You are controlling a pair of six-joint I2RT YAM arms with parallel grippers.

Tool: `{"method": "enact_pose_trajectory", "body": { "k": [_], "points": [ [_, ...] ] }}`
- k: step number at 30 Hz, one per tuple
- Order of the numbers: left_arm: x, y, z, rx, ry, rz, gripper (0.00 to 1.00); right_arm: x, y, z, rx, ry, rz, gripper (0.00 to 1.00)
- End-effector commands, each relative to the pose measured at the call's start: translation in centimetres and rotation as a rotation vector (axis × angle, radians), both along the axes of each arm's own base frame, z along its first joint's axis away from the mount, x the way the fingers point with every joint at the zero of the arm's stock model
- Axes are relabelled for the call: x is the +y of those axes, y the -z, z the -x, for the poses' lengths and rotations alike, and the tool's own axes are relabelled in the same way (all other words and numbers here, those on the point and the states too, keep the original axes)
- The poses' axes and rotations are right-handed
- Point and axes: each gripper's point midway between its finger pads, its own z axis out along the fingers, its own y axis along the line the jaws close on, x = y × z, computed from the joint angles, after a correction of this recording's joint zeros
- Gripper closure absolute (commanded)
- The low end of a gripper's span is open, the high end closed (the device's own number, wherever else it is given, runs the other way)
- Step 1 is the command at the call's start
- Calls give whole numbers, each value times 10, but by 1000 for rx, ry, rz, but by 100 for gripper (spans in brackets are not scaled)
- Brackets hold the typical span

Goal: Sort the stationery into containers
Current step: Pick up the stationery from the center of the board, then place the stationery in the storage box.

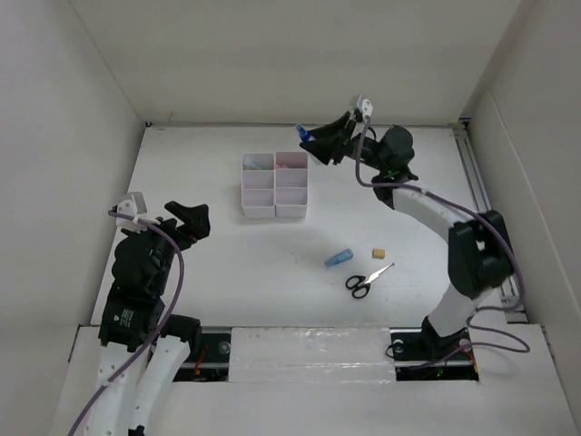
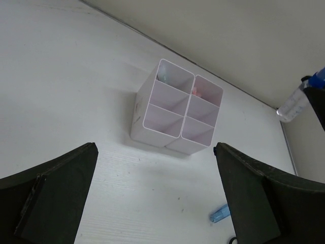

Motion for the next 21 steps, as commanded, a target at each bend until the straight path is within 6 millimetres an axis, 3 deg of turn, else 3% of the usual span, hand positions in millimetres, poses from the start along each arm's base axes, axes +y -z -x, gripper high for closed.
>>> {"method": "enact_pose_trajectory", "body": {
  "k": [1,2,3,4,5,6,8,15,17,20,21],
  "points": [
    [-5,-3,-7,-22,29,-17,0,36,-30,44,-273,-496,-52,100],
    [-5,-5,-7,-31,29,-15,0,39,-56,56,-428,-615,-18,100],
    [-5,-5,-7,-31,29,-15,0,42,-53,55,-433,-667,-23,100],
    [-6,-3,-9,-22,29,-17,0,50,-17,42,-218,-744,-61,100],
    [-6,-3,-9,-22,29,-17,0,45,-17,40,-281,-760,-73,100],
    [-6,-3,-9,-22,29,-17,0,47,-31,36,-320,-781,-64,100],
    [-6,-1,-10,-13,29,-19,0,52,-10,25,-286,-795,-38,100],
    [-6,-1,-10,-13,30,-28,0,52,1,36,-292,-794,3,100],
    [-7,-1,-10,-13,40,-27,0,53,18,34,-239,-786,8,100],
    [-7,-1,-10,-13,40,-27,0,50,20,30,-250,-767,14,100],
    [-7,-1,-10,-13,40,-27,0,48,32,21,-232,-757,16,100]
  ]
}}
